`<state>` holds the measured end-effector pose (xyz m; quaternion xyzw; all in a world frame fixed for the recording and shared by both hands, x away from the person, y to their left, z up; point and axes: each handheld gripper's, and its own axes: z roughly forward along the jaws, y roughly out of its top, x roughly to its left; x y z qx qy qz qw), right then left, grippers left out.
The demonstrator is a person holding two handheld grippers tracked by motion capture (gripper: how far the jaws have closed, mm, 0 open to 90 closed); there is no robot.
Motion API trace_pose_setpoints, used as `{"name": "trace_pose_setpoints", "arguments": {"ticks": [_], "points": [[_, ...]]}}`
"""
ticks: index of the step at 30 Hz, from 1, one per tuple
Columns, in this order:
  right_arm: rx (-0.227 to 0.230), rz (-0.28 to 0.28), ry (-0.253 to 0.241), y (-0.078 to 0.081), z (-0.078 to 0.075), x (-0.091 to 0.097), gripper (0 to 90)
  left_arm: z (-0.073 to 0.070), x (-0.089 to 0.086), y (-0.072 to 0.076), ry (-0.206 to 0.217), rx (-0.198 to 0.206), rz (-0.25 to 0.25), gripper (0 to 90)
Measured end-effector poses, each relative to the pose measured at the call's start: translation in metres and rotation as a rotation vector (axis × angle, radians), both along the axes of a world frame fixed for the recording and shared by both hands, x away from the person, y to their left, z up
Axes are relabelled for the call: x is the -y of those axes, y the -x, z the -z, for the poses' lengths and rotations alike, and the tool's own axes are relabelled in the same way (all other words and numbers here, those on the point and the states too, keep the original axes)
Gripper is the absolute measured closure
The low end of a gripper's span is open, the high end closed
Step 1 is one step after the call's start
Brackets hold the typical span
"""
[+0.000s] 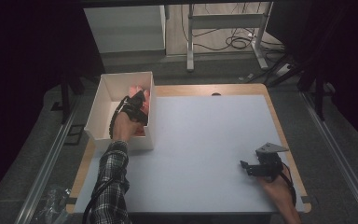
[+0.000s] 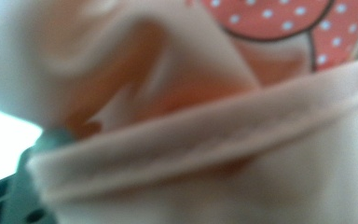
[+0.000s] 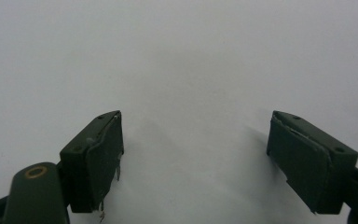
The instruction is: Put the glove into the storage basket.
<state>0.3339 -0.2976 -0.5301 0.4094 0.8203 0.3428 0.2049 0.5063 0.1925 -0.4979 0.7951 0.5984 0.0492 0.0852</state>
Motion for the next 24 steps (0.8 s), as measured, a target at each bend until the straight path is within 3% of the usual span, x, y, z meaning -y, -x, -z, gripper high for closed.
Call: {"name": "trace_pose_setpoints", "arguments": {"ticks": [3,6,8,14,24], "points": [[0.000,0.000,0.000,0.000,0.000,0.000,18.7,0.000,-0.001,0.000,0.017,-0.006,-0.006,13.3],[0.001,0.000,0.000,0.000,0.000,0.000,18.7,-0.002,0.001,0.001,-0.015,0.003,-0.023,10.5],[0.000,0.000,-0.001,0.000,0.000,0.000,18.7,-0.005,0.000,0.001,-0.015,0.014,-0.022,8.6],[0.000,0.000,0.000,0.000,0.000,0.000,18.7,-0.012,-0.006,0.007,0.021,0.023,-0.010,3.4],[0.001,0.000,0.000,0.000,0.000,0.000,18.7,-0.023,-0.011,0.020,0.069,0.082,-0.011,2.8]]}}
